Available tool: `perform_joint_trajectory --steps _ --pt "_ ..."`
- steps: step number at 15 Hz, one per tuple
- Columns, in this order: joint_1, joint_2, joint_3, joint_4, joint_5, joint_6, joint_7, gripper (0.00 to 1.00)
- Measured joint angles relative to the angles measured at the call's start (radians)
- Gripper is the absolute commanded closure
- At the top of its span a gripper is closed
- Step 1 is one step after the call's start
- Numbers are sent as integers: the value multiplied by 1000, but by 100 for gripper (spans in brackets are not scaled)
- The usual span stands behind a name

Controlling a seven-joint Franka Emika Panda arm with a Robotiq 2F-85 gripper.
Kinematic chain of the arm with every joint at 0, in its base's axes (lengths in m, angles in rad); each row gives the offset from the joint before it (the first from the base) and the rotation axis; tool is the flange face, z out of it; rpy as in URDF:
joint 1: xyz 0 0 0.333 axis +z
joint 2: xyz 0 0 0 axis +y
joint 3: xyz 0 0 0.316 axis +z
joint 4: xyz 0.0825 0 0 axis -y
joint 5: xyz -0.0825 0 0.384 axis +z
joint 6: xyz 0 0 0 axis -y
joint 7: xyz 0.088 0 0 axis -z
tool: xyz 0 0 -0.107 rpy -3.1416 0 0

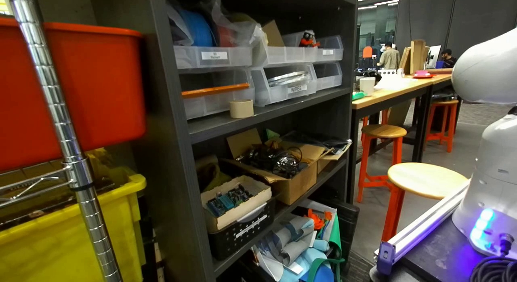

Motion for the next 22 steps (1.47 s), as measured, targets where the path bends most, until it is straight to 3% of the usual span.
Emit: perform_joint_trajectory --steps 4,5,7,13,16,17,22 --pt "-31 77 49 57 -36 -43 -8 98" --pt "-29 91 55 61 -41 -55 -13 68" --pt "-12 120 69 62 -50 -91 -34 63" --pt "109 184 80 12 -91 -159 -58 23" --pt "214 186 7 -57 -101 -155 -54 3" --pt "259 184 -32 -86 -101 -152 -54 0" --pt "525 134 -257 -259 -101 -138 -52 0"
